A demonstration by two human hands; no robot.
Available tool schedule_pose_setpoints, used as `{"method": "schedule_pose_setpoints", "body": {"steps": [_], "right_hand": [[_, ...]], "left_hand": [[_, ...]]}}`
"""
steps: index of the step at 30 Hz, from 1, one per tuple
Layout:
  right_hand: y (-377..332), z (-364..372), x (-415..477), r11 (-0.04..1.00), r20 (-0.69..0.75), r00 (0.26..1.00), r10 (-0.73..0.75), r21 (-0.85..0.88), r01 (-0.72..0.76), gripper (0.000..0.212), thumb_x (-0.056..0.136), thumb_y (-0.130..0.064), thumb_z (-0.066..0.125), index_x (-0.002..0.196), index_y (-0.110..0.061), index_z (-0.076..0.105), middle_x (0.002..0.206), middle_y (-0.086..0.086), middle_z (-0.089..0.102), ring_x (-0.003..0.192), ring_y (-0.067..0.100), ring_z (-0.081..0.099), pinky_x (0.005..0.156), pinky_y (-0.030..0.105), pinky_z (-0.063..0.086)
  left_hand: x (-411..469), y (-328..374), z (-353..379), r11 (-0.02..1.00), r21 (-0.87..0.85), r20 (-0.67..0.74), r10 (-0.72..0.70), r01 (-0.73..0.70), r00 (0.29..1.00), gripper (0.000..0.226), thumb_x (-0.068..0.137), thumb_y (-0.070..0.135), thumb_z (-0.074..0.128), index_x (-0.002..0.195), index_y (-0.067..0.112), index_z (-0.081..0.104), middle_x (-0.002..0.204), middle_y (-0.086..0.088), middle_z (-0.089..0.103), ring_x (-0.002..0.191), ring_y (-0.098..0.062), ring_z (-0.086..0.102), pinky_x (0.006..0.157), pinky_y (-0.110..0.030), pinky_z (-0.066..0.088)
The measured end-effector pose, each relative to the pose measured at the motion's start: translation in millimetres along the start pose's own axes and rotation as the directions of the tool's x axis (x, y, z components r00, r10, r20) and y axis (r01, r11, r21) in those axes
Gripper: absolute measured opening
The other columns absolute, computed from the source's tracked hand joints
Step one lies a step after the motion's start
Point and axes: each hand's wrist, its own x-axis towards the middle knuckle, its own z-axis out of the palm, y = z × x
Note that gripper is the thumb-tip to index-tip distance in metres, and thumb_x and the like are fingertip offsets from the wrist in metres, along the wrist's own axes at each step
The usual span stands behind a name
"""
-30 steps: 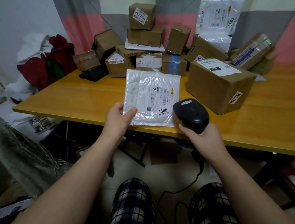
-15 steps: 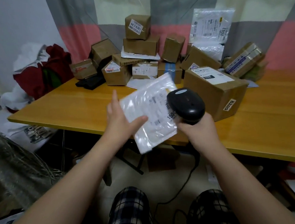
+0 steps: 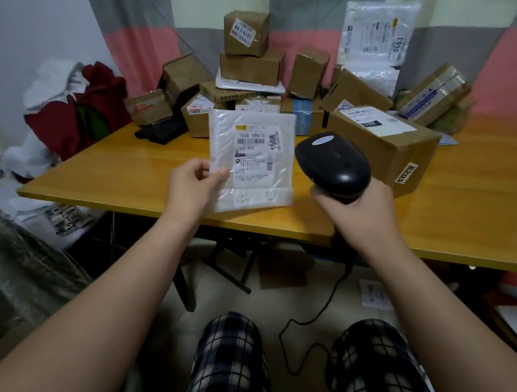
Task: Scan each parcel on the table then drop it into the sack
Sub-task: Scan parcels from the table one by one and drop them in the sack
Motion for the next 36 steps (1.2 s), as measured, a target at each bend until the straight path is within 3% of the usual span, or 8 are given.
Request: {"method": "schedule_pose_setpoints", "body": {"steps": [10,14,18,22,25,30,33,36], "right_hand": [[-5.9,20.5,-15.4,0.988,0.137,0.988,0.073,0.122,-0.09,0.02,0.08,-0.027,0.074,0.097,-0.028,0.064,0.086,-0.012,0.065,0.083,0.001,0.059,0.065,0.016,0.041],[-8.5,19.5,-16.2,0.988,0.145,0.988,0.051,0.135,-0.071,0.019,0.08,-0.027,0.073,0.088,-0.038,0.06,0.087,-0.015,0.065,0.084,-0.003,0.059,0.069,0.013,0.045],[-9.8,16.7,-17.0,0.997,0.152,0.988,0.034,0.069,-0.045,0.021,0.08,-0.025,0.073,0.079,-0.038,0.057,0.079,-0.016,0.062,0.078,-0.004,0.057,0.061,0.008,0.042],[-8.4,16.1,-17.9,0.999,0.177,0.984,0.034,0.024,-0.039,0.01,0.08,-0.025,0.072,0.08,-0.028,0.063,0.075,-0.002,0.065,0.074,0.007,0.059,0.064,0.027,0.047],[-7.6,15.3,-18.3,0.999,0.181,0.982,0.044,0.022,-0.049,0.007,0.08,-0.024,0.072,0.082,-0.021,0.065,0.074,0.002,0.065,0.072,0.012,0.06,0.063,0.029,0.045],[-10.8,18.0,-21.7,0.992,0.181,0.982,0.053,0.103,-0.073,0.014,0.08,-0.023,0.073,0.078,-0.032,0.062,0.078,-0.003,0.067,0.076,0.007,0.062,0.066,0.027,0.048],[-9.4,26.4,-26.1,0.994,0.24,0.97,0.032,0.095,-0.056,0.007,0.079,-0.021,0.075,0.078,-0.019,0.068,0.073,0.007,0.068,0.073,0.016,0.064,0.066,0.038,0.052],[-8.7,46.8,-31.3,0.994,0.326,0.945,-0.007,0.103,-0.029,0.018,0.074,-0.025,0.077,0.084,-0.012,0.069,0.077,0.006,0.07,0.079,0.021,0.066,0.07,0.042,0.053]], "left_hand": [[-5.1,-21.3,9.7,0.992,-0.118,-0.072,-0.05,0.042,0.996,0.013,0.089,0.009,0.066,0.081,0.018,0.061,0.078,-0.002,0.064,0.064,-0.007,0.061,0.057,-0.017,0.051],[-8.8,-26.1,12.1,0.991,-0.128,-0.089,-0.06,0.048,0.994,0.005,0.089,0.011,0.066,0.087,0.013,0.062,0.077,-0.001,0.064,0.06,-0.002,0.061,0.056,-0.017,0.051],[-11.8,-27.6,13.7,0.991,-0.122,-0.109,-0.064,0.051,0.992,0.005,0.09,0.012,0.066,0.087,0.013,0.062,0.078,-0.001,0.064,0.06,-0.001,0.061,0.054,-0.015,0.05],[-13.0,-27.9,13.5,0.991,-0.119,-0.111,-0.065,0.052,0.992,0.005,0.089,0.015,0.067,0.087,0.016,0.062,0.081,0.0,0.066,0.068,-0.008,0.064,0.056,-0.017,0.051],[-14.8,-27.6,14.5,0.992,-0.117,-0.107,-0.061,0.048,0.992,0.005,0.089,0.016,0.067,0.089,0.015,0.062,0.08,0.001,0.066,0.066,-0.005,0.064,0.054,-0.016,0.049],[-19.5,-25.6,11.7,0.987,-0.155,-0.094,-0.047,0.032,0.995,0.007,0.089,0.013,0.067,0.086,0.018,0.063,0.081,0.0,0.066,0.068,-0.005,0.065,0.059,-0.018,0.051],[-30.2,-25.3,1.6,0.982,-0.189,-0.131,-0.019,-0.007,0.991,0.008,0.089,0.013,0.067,0.086,0.019,0.063,0.083,-0.001,0.067,0.074,-0.01,0.064,0.067,-0.024,0.054],[-53.6,-29.5,-20.5,0.979,-0.199,-0.25,-0.011,-0.04,0.968,0.008,0.088,0.013,0.068,0.085,0.018,0.064,0.08,0.0,0.066,0.074,-0.011,0.061,0.069,-0.025,0.051]]}}
